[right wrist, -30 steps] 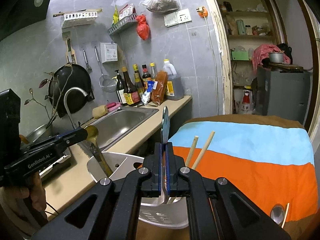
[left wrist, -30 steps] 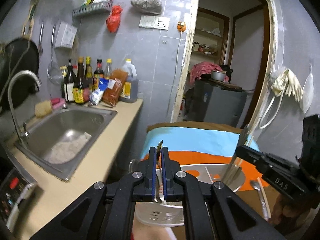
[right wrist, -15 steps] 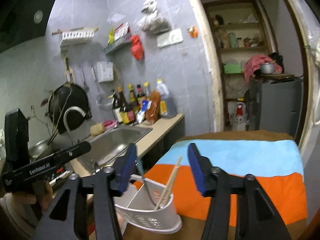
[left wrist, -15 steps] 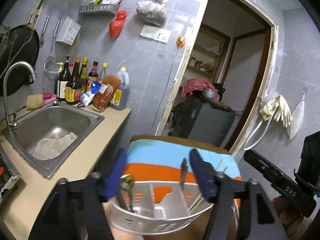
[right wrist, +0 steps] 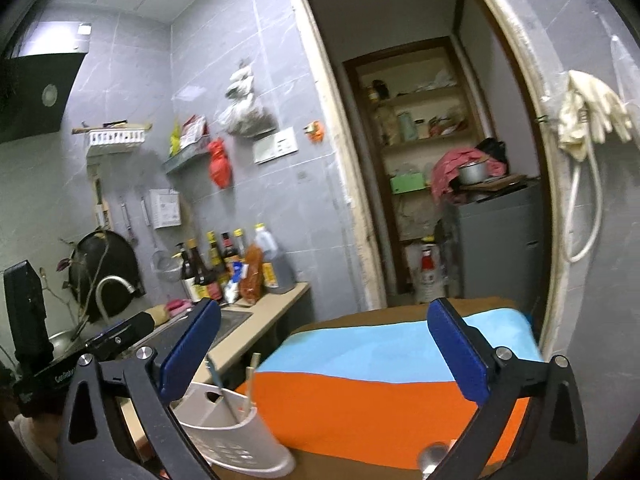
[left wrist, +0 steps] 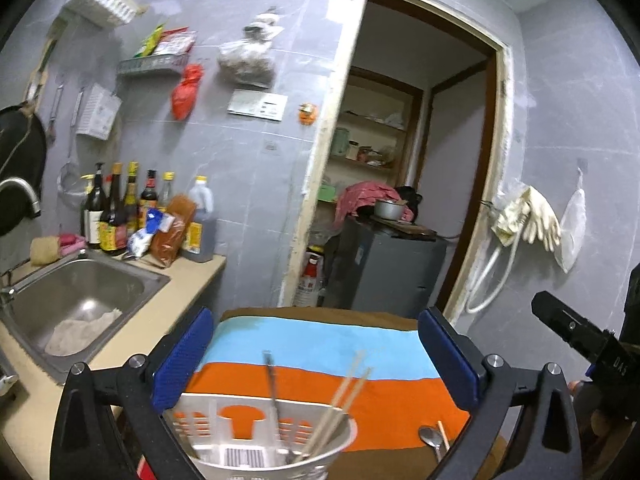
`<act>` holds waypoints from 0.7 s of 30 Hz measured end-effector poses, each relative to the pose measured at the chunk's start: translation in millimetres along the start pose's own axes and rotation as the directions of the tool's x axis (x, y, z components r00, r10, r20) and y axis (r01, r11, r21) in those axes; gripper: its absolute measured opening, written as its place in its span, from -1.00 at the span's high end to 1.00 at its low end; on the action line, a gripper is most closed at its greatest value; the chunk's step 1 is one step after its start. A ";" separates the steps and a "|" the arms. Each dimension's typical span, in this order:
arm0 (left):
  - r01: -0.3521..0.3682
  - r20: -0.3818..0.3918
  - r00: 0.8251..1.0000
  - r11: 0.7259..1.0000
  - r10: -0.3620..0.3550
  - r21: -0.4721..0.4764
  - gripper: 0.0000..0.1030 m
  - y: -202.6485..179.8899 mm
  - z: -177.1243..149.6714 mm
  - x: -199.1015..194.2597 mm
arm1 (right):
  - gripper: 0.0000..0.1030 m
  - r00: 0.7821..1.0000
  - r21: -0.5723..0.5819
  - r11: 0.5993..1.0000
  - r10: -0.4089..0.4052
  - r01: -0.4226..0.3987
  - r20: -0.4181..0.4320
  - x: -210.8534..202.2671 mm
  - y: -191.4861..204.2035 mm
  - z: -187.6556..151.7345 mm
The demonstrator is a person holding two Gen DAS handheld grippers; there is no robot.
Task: Organize utensils
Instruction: 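Open both tools over the caddy to release the gold spoon and fork, then move both open tools down to the silver spoon and wooden chopstick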
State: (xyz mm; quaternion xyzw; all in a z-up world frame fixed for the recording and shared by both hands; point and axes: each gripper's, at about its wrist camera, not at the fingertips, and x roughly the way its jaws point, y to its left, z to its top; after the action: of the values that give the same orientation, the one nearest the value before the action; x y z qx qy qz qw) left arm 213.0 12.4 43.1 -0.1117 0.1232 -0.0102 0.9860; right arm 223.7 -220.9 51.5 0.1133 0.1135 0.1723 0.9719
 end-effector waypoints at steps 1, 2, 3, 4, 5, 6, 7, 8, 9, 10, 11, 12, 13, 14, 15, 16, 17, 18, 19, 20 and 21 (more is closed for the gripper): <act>0.010 -0.003 1.000 1.000 -0.010 0.005 -0.99 -6.9 -2.0 1.0 | -0.97 1.000 0.001 1.000 -0.008 0.008 0.002 -2.8 -3.9 1.1; 0.020 -0.006 1.000 1.000 -0.020 0.009 -0.99 -12.7 -3.8 2.9 | -0.97 1.000 0.003 1.000 -0.020 0.020 0.003 -6.6 -10.1 1.7; 0.029 -0.008 1.000 1.000 -0.028 0.013 -0.99 -18.8 -6.1 4.5 | -0.97 0.999 0.004 0.999 -0.033 0.033 0.005 -10.3 -16.5 2.1; 0.039 -0.011 0.999 0.999 -0.039 0.017 -0.99 -26.5 -8.8 6.9 | -0.97 0.999 0.005 0.999 -0.040 0.040 0.005 -13.4 -20.8 2.3; 0.048 -0.015 0.999 0.999 -0.047 0.019 -0.99 -31.1 -10.7 8.5 | -0.97 0.999 0.007 0.999 -0.052 0.052 0.003 -16.7 -27.9 2.2; 0.058 -0.020 0.998 0.998 -0.058 0.019 -0.99 -36.5 -13.1 10.2 | -0.97 0.998 0.008 0.998 -0.059 0.059 0.002 -20.4 -33.2 1.6; 0.073 -0.026 0.997 0.997 -0.073 0.018 -0.99 -42.4 -15.9 12.7 | -0.97 0.997 0.010 0.997 -0.073 0.073 0.001 -24.0 -40.1 1.0; 0.085 -0.030 0.996 0.996 -0.084 0.017 -0.99 -48.1 -18.6 14.9 | -0.97 0.997 0.012 0.997 -0.080 0.080 0.000 -25.5 -44.2 1.2; 0.093 -0.034 0.995 0.996 -0.092 0.018 -0.99 -53.5 -21.2 16.6 | -0.97 0.996 0.014 0.995 -0.094 0.094 -0.002 -29.0 -51.9 1.0; 0.102 -0.039 0.994 0.995 -0.101 0.021 -0.99 -59.4 -23.5 19.1 | -0.97 0.995 0.016 0.995 -0.102 0.102 -0.002 -31.6 -55.7 0.1; 0.112 -0.044 0.993 0.993 -0.111 0.024 -0.99 -65.8 -26.7 21.6 | -0.97 0.994 0.018 0.993 -0.113 0.113 -0.003 -35.4 -62.0 -1.3; 0.122 -0.051 0.991 0.992 -0.120 0.028 -0.99 -72.1 -29.5 24.4 | -0.97 0.993 0.019 0.992 -0.122 0.122 -0.003 -38.7 -67.5 -2.1; 0.129 -0.055 0.990 0.991 -0.127 0.033 -0.99 -77.4 -31.8 26.6 | -0.97 0.991 0.023 0.991 -0.133 0.133 -0.003 -42.4 -74.5 -3.1; 0.134 -0.057 0.990 0.990 -0.132 0.040 -0.99 -82.4 -34.0 28.2 | -0.97 0.990 0.026 0.990 -0.138 0.138 -0.003 -44.3 -79.0 -3.4; 0.139 -0.057 0.989 0.989 -0.136 0.047 -0.99 -86.6 -36.2 28.8 | -0.97 0.990 0.030 0.989 -0.144 0.144 -0.003 -46.7 -84.3 -4.4; 0.144 -0.058 0.988 0.988 -0.140 0.058 -0.99 -92.2 -38.9 30.1 | -0.97 0.988 0.034 0.988 -0.152 0.152 -0.005 -48.2 -89.4 -5.7; 0.150 -0.061 0.987 0.986 -0.146 0.067 -0.99 -97.3 -41.8 31.4 | -0.97 0.987 0.037 0.986 -0.162 0.162 -0.008 -49.7 -95.1 -7.4; 0.161 -0.069 0.985 0.984 -0.155 0.075 -0.99 -103.1 -45.8 33.3 | -0.97 0.985 0.039 0.984 -0.173 0.173 -0.010 -50.9 -98.8 -8.9; 0.169 -0.079 0.984 0.983 -0.162 0.079 -0.99 -106.5 -48.2 35.8 | -0.97 0.982 0.042 0.981 -0.187 0.187 -0.014 -52.5 -103.8 -11.0; 0.175 -0.089 0.982 0.981 -0.168 0.082 -0.99 -109.8 -51.4 37.5 | -0.97 0.980 0.046 0.979 -0.197 0.198 -0.020 -53.5 -109.1 -13.3; 0.183 -0.105 0.979 0.979 -0.174 0.084 -0.99 -113.5 -55.6 39.9 | -0.97 0.977 0.048 0.976 -0.211 0.212 -0.029 -53.8 -114.5 -16.0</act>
State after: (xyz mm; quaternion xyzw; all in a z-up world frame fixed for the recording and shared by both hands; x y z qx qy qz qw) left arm 238.9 -112.3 6.3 -0.0754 0.1600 -0.1100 0.9781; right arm 205.7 -342.2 16.4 0.1232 0.1409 0.0662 0.9801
